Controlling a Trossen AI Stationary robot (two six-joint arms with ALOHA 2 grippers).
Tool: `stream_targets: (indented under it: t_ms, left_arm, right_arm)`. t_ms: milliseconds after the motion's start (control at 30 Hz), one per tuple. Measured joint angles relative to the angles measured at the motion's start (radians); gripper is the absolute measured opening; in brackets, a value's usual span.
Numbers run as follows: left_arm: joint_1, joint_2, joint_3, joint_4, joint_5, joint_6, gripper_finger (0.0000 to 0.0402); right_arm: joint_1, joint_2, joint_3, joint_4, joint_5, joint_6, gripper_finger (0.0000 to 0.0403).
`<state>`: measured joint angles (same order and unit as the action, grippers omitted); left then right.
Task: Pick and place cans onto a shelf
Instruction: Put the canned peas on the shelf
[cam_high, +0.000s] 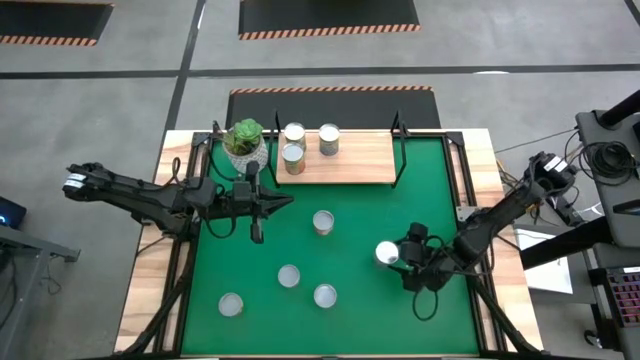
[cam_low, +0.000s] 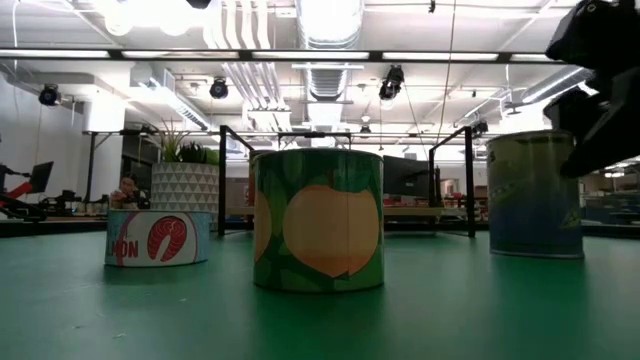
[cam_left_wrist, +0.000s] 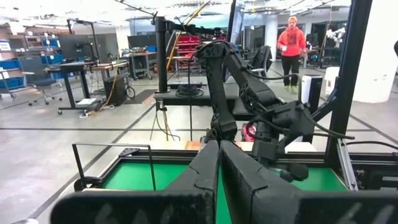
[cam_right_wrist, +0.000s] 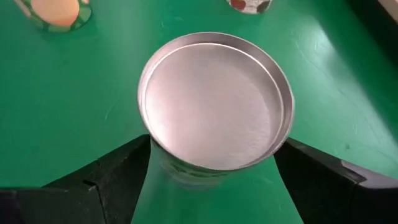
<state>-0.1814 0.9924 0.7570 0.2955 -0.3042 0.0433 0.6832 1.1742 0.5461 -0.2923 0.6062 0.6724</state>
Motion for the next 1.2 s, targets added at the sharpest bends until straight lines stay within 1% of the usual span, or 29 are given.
stream_targets:
  t_ms: [100,200,300,433,500,567,667,767,867,967,1067,1200]
  left_arm:
    - [0.000,0.000,0.000,0.000,0.000,0.000,0.0000]
    - [0.000,0.000,0.000,0.000,0.000,0.000,0.0000]
    - [0.000,0.000,0.000,0.000,0.000,0.000,0.0000]
    - [0.000,0.000,0.000,0.000,0.000,0.000,0.0000]
    - [0.000,0.000,0.000,0.000,0.000,0.000,0.0000]
    - [0.000,0.000,0.000,0.000,0.000,0.000,0.0000]
    - [0.000,0.000,0.000,0.000,0.000,0.000,0.0000]
    - [0.000,0.000,0.000,0.001,0.000,0.000,0.0000]
    - [0.000,0.000,0.000,0.002,0.000,0.000,0.0000]
    - [0.000,0.000,0.000,0.005,0.000,0.002,0.0000]
    - [0.000,-0.002,0.000,0.008,0.000,0.004,0.0000]
    - [0.000,-0.005,0.000,0.006,0.000,0.004,0.0000]
  right_arm:
    - [-0.019,0.041,-0.017,0.097,0.003,-0.043,0.0325]
    - [-0.036,0.092,-0.036,0.238,0.015,-0.096,0.0322]
    - [-0.049,0.120,-0.040,0.301,0.028,-0.132,0.0305]
    - [-0.064,0.122,-0.040,0.341,0.020,-0.152,0.0268]
    - [-0.069,0.109,-0.040,0.342,0.015,-0.156,0.0257]
    - [-0.071,0.096,-0.040,0.346,0.015,-0.156,0.0255]
    - [-0.084,0.074,-0.036,0.360,0.031,-0.160,0.0262]
    - [-0.123,0.054,0.003,0.362,0.117,-0.203,0.0267]
    - [-0.205,0.048,0.074,0.367,0.170,-0.316,0.0267]
    - [-0.332,0.054,0.161,0.366,0.183,-0.356,0.0268]
    - [-0.488,0.073,0.238,0.330,0.147,-0.333,0.0268]
    - [-0.680,0.145,0.316,0.321,0.050,-0.313,0.0268]
